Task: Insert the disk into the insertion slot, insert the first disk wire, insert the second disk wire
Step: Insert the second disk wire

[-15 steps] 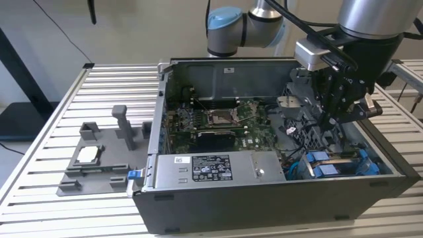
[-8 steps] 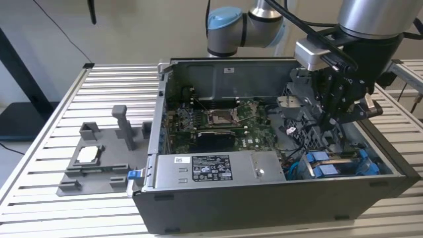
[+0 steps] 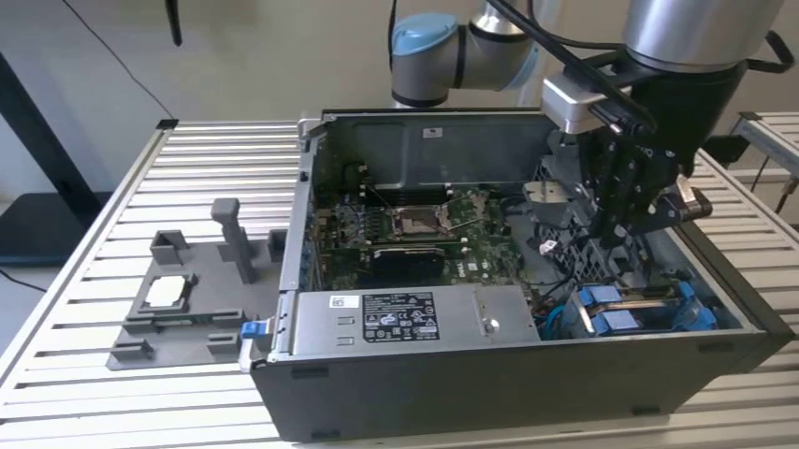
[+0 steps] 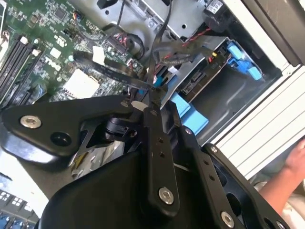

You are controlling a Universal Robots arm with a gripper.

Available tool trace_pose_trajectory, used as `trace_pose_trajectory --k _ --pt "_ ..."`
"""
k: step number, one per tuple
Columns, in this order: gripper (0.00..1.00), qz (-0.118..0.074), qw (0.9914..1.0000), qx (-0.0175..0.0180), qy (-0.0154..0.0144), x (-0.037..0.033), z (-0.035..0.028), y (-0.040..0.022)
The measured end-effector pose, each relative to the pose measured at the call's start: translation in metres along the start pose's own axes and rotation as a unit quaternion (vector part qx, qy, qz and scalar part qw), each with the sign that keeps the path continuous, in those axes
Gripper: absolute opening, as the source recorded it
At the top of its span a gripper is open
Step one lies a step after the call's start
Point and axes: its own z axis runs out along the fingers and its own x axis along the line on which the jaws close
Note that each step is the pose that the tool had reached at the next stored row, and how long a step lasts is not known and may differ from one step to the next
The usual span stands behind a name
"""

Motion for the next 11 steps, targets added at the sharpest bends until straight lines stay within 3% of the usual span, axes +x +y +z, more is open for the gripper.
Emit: trace_pose_trajectory --k 8,11 --pt "0.24 0.0 1.0 0.0024 0.0005 -0.0002 0.001 0.0011" --pt "0.16 0.0 1.0 0.0023 0.0006 -0.0002 0.0011 0.0011"
